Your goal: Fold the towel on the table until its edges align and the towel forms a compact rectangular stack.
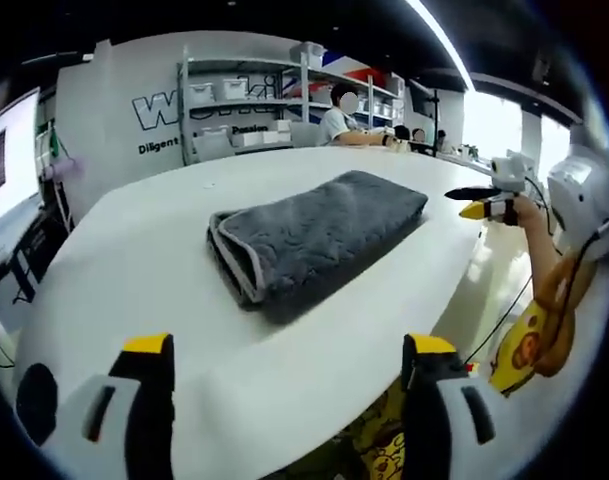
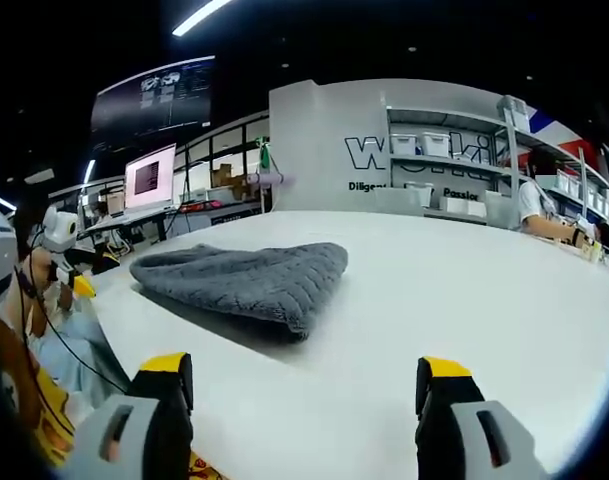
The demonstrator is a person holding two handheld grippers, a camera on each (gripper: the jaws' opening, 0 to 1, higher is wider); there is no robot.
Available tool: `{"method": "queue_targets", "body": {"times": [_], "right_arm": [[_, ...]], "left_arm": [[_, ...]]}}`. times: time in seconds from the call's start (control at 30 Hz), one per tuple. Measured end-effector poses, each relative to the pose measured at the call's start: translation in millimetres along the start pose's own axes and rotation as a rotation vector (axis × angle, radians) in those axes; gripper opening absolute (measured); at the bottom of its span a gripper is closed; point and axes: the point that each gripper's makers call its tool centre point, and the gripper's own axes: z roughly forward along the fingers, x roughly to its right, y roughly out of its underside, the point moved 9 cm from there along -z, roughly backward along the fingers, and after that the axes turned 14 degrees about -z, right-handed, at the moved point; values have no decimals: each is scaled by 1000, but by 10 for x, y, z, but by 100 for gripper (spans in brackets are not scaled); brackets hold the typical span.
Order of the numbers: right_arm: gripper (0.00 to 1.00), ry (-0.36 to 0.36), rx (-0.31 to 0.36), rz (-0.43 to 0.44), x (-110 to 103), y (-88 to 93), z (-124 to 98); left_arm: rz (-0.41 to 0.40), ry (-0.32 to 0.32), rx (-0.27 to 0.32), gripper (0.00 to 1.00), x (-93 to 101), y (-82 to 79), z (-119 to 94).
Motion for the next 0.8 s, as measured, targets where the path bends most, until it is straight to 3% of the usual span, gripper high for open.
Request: {"method": "queue_targets", "body": {"times": [0.3,0.47,0.57,0.8], "right_arm": [[97,4,-1,2,-7,11,-21],[96,11,1,2,-5,6,-51],[96,15,2,2,-4,5,-65],[96,24,5,4,-20,7,-125]], "left_arm": [[-9,65,49,99,22,-287,97],[35,94,59,99,29,-466,184],[15,151,71,98,-1,-595,272],[-27,209,55,88,-181,-782,598]]}}
